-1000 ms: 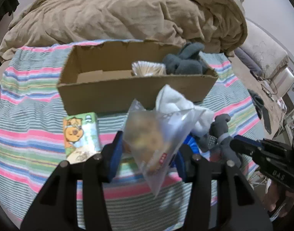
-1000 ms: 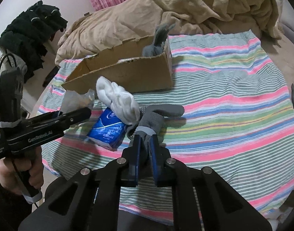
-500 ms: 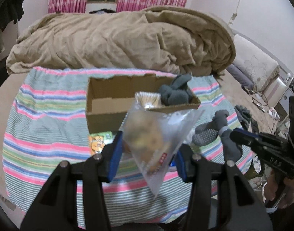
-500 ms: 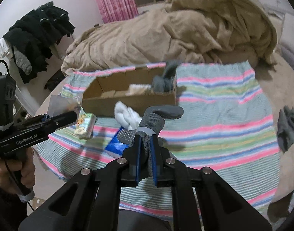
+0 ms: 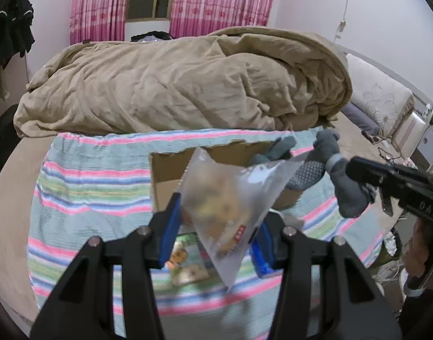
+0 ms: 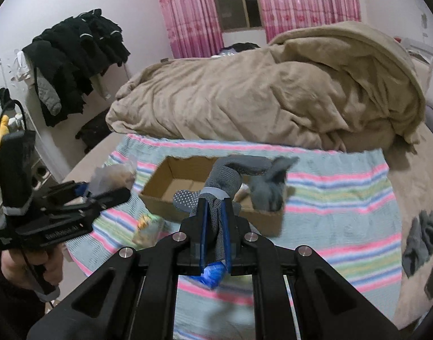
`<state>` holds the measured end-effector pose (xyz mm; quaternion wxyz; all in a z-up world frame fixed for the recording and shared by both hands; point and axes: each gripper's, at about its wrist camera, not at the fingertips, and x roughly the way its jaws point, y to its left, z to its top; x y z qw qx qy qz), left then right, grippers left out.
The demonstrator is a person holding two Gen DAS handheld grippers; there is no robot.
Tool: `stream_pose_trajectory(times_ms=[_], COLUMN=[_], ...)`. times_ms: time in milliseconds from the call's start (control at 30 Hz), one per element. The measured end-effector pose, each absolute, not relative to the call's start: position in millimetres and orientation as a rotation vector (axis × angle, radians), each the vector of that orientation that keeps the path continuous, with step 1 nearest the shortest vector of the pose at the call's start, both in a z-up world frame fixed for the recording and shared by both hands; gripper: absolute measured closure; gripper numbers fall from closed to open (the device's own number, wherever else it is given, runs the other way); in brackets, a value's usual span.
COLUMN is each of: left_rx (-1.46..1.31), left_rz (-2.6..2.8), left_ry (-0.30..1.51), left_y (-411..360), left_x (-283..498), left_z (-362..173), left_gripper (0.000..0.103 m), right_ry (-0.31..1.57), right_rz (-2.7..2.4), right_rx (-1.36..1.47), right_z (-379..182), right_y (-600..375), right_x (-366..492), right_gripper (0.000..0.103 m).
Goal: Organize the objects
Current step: 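Grasp the clear snack bag with the left tool while the right tool grasps grey gloves, both into box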
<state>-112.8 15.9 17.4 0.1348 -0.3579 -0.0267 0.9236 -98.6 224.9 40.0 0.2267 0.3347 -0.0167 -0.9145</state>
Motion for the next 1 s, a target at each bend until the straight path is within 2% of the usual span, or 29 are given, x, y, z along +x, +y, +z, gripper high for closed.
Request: stream_pose_trajectory(times_ms=[333,733,833,933,1000], left_rx=[-1.102,-1.218,-1.233,-1.216,-1.213], left_rz=[2.594,2.536,2.536,2.544,2.556], left_ry=[-0.201,-0.168,-0.166,-0.16,-0.17], left_y=[-11,-8,-10,-12,-15], left_x=[-177,-222,-220,-212,-208], left_z=[-14,-49,-55,-53,-49], left_gripper=[0.053,0.051,0.045,0.043,0.037], right_ry=[-0.085,-0.027,-0.039,-0.079,-0.089], right_rz=[-2.47,-2.411,-2.416,-2.417,-2.42], right_rx=[0.963,1.098,1.108,1.119,1.114], right_z=[28,-25,-39,-48,-48], right_y=[183,138,139,145,147], right_x=[-154,-213,-217,-217,-216], right_gripper=[0.093,0.093,0.091,0.087,0.061])
